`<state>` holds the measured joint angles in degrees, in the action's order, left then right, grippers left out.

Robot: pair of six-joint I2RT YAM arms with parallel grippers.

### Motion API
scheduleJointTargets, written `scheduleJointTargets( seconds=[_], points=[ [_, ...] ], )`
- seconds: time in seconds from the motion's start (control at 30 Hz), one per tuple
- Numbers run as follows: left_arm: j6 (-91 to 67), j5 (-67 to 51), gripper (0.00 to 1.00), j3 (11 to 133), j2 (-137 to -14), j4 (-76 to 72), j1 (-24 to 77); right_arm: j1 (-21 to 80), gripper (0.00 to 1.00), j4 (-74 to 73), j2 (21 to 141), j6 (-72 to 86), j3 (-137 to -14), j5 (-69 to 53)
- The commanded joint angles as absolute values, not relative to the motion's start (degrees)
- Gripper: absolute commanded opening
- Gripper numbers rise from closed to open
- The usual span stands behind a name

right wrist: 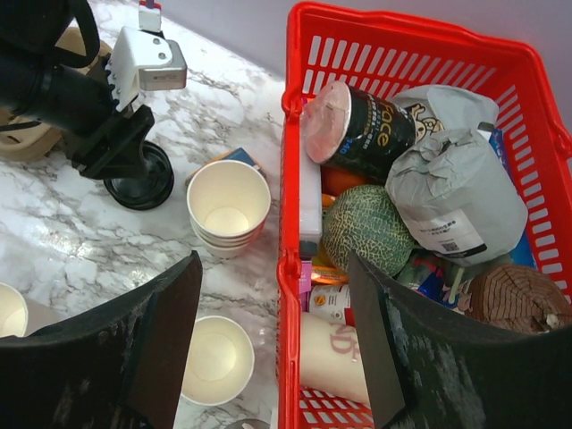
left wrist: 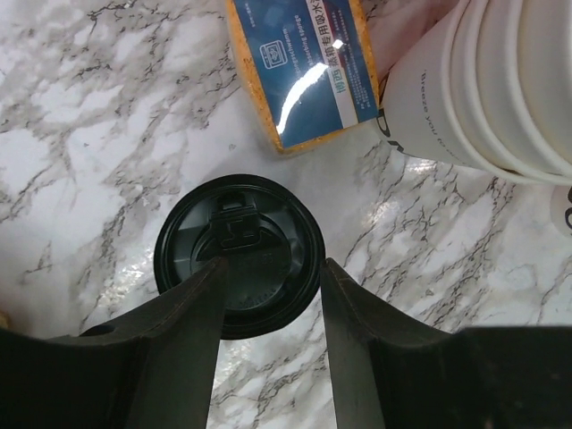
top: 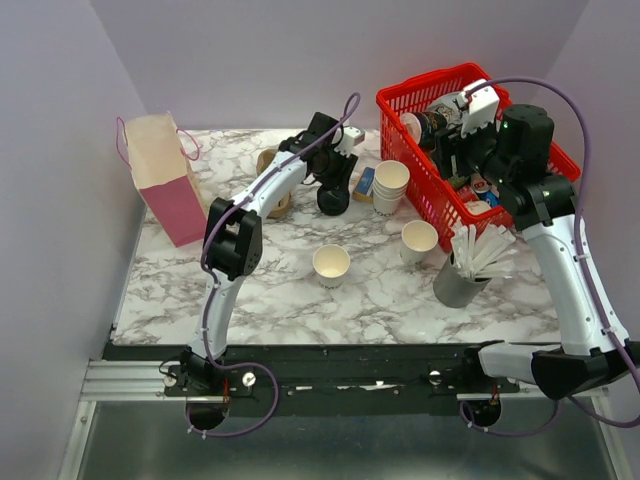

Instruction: Pack the takeout coffee

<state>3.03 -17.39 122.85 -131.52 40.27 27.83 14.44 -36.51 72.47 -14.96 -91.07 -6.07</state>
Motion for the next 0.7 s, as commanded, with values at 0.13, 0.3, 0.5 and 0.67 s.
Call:
scheduleJointTargets(
  seconds=[0.13, 0.3, 0.5, 0.67],
  points=[
    [-0.6, -11.3, 0.56, 124.5, -133.9, 40.0, 30.8, 12.8, 0.75, -36.5, 72.9, -13.0, -89.5, -7.8],
    [-0.4, -11.2, 0.56, 124.7, -135.2, 40.3, 31.0, 12.0, 0.74, -36.6, 72.3, -13.1, -88.3, -7.8],
    [-0.3, -10.2, 0.53, 125.7, -136.7, 40.5, 31.2, 11.6, 0.74, -36.6, 72.2, -13.0, -88.4, -8.2],
    [-0.3, -11.3, 0.5, 126.2, -137.4, 40.4, 31.4, 11.3, 0.74, -36.7, 72.2, -13.0, -88.0, -8.2]
  ],
)
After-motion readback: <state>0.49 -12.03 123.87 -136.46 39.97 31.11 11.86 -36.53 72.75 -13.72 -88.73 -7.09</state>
